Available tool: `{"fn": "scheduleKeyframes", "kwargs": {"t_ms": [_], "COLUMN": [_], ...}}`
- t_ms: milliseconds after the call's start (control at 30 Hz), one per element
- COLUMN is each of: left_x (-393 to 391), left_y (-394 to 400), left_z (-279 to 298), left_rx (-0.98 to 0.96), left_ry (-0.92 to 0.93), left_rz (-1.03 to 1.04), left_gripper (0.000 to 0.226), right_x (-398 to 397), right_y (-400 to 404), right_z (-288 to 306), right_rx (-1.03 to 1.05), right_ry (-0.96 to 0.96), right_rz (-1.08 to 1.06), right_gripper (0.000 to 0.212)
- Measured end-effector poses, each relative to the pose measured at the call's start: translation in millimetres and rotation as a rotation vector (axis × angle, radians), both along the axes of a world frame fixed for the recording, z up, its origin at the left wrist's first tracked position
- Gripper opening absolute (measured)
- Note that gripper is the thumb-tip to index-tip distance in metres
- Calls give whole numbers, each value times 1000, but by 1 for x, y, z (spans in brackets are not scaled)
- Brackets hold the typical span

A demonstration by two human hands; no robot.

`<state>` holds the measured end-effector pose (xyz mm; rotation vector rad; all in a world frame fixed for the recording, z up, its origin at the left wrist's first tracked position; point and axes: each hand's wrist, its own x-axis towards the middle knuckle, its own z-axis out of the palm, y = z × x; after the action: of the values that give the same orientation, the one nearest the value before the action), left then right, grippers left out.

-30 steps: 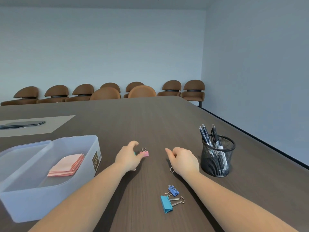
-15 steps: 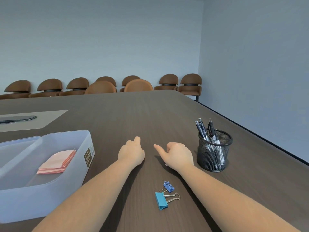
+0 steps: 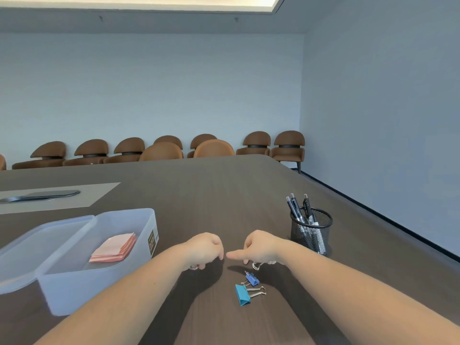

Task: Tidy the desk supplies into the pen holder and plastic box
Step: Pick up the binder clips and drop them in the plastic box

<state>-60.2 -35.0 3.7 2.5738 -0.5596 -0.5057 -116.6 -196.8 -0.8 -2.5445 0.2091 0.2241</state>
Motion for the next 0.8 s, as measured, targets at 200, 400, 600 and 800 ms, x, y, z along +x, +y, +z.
{"fn": "scheduleKeyframes", "kwargs": {"t_ms": [200,400,600,800], "left_x": [-40,-60,-66,-64], "left_y": [13,18,7,-9], "left_z": [11,5,-11,-27], "left_rx": [28,14,74,49], "left_ry": [66,73,-45,-151], "left_rz": [-120,-167,-225,-239], "left_gripper": [37,50,60,36], "right_x": [-36,-46,-41,-36], "right_y": [1,0,2,1], "right_z": [15,10,-2,-8], "right_rx": [-77,-185,-242,-259], "right_ry": [127,78,-27,-100], "right_rz": [84,76,45,73], "right_gripper": [69,33,18,25]}}
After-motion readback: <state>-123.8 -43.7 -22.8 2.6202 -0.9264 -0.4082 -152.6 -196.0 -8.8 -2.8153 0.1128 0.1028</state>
